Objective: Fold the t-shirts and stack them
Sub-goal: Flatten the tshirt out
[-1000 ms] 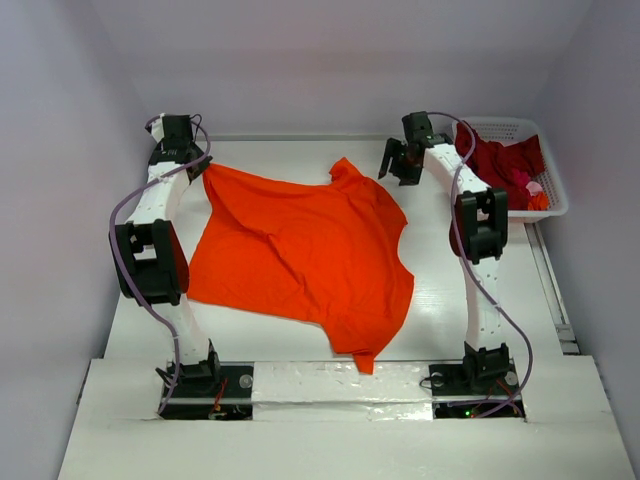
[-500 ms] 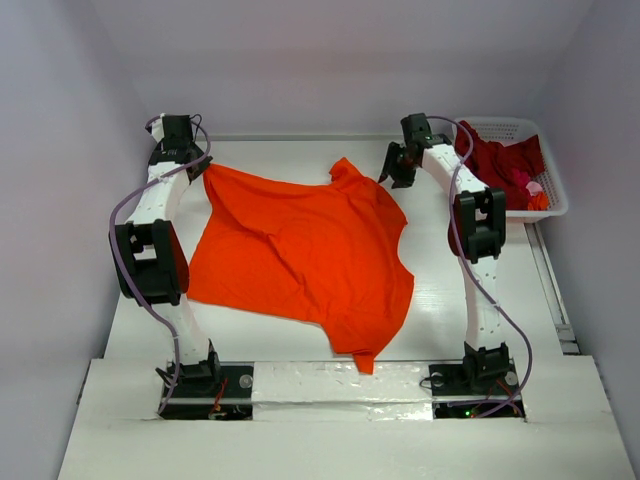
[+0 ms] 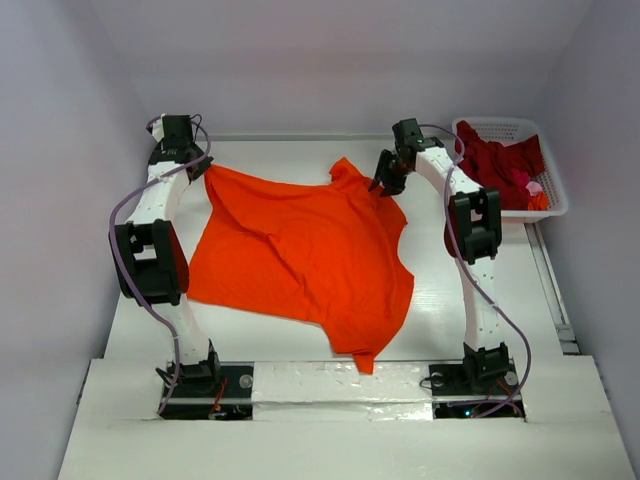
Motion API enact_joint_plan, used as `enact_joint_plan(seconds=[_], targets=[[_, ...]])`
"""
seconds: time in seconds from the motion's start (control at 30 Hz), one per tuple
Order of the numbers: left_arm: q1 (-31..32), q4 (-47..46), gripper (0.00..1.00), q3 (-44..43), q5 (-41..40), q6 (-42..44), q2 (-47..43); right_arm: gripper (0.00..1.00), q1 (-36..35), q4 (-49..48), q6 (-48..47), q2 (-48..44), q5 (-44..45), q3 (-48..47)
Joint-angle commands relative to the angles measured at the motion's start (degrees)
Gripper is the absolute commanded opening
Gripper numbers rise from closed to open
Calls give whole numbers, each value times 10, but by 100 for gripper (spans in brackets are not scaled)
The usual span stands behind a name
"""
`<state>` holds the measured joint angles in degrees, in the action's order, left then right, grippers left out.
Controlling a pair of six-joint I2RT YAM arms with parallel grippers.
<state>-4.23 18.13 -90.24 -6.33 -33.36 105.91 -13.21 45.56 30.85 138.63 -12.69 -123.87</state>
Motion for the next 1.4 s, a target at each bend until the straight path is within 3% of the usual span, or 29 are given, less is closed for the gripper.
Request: enact_joint_plan(seconds=[0.0, 0.5, 1.1, 1.3, 1.37], targets=[[-3, 5, 0, -34, 4, -3, -31, 48, -3, 5, 22, -24, 10, 31], [-3, 17, 0, -38, 15, 1, -40, 47, -3, 25, 32, -43, 72, 53], [-3, 29, 0, -52, 16, 6, -44, 47, 26, -55, 49, -178, 93, 274], [-3, 34, 0, -50, 9, 5, -46, 46, 21, -99, 50, -216, 19, 395], [-3, 34, 0, -52, 11, 4, -45, 46, 7, -101, 47, -226, 34, 411]])
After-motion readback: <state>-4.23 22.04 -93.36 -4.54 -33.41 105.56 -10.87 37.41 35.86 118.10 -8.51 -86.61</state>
